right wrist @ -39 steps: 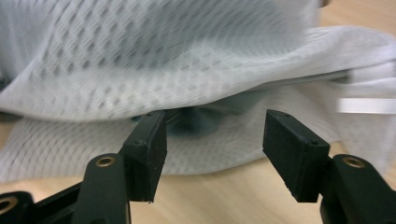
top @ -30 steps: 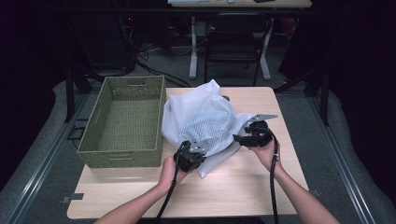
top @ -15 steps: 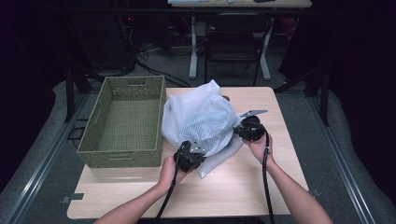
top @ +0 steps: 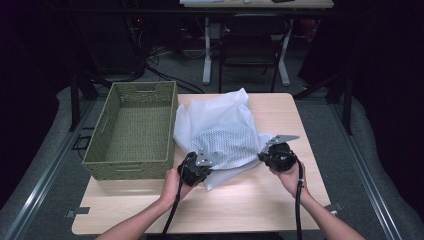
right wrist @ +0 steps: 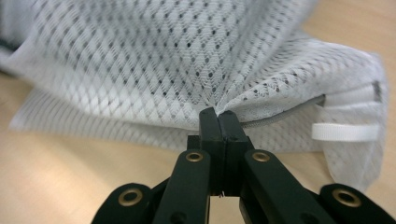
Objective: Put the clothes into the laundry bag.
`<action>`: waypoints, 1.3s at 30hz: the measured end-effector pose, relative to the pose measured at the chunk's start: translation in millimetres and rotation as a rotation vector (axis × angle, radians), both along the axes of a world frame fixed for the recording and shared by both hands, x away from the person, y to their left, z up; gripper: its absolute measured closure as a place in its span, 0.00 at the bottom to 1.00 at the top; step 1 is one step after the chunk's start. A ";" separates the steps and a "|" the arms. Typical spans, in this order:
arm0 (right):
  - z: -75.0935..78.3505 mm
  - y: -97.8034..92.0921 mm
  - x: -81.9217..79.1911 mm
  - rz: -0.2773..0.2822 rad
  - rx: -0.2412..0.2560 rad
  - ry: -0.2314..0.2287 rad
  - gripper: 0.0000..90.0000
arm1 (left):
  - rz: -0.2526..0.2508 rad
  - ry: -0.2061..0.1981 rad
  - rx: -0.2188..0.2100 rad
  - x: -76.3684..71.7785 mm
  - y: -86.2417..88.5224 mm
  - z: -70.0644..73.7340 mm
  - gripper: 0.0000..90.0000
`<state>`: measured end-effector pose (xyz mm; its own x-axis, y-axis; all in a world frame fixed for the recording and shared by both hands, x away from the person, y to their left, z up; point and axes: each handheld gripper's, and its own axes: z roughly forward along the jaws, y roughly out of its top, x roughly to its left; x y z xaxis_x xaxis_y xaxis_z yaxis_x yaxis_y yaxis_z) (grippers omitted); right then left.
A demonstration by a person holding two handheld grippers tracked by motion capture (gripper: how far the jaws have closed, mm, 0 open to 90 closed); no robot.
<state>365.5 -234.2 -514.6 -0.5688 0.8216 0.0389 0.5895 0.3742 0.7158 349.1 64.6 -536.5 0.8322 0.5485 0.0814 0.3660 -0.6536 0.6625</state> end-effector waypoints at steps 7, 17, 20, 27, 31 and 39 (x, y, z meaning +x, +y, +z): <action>3.5 -1.5 -26.1 0.021 -0.014 0.023 1.00 | -0.076 -0.028 -0.007 -5.1 4.1 10.7 0.96; -31.1 0.9 4.1 0.010 -0.205 0.109 1.00 | -0.155 0.012 0.177 -7.4 -24.2 -21.6 0.97; -40.9 6.7 9.5 0.029 -0.217 0.137 1.00 | -0.153 -0.015 0.235 -8.4 -20.5 -22.6 0.97; -37.5 20.5 -15.3 0.095 -0.175 0.183 1.00 | -0.094 0.060 0.139 6.0 7.5 -23.0 0.97; -39.4 14.5 -6.8 0.060 -0.180 0.198 0.99 | -0.134 0.057 0.160 3.3 -2.7 -21.7 0.89; -24.2 -4.3 -13.9 0.056 -0.153 0.193 0.67 | -0.121 0.088 0.098 0.0 5.2 -6.3 0.56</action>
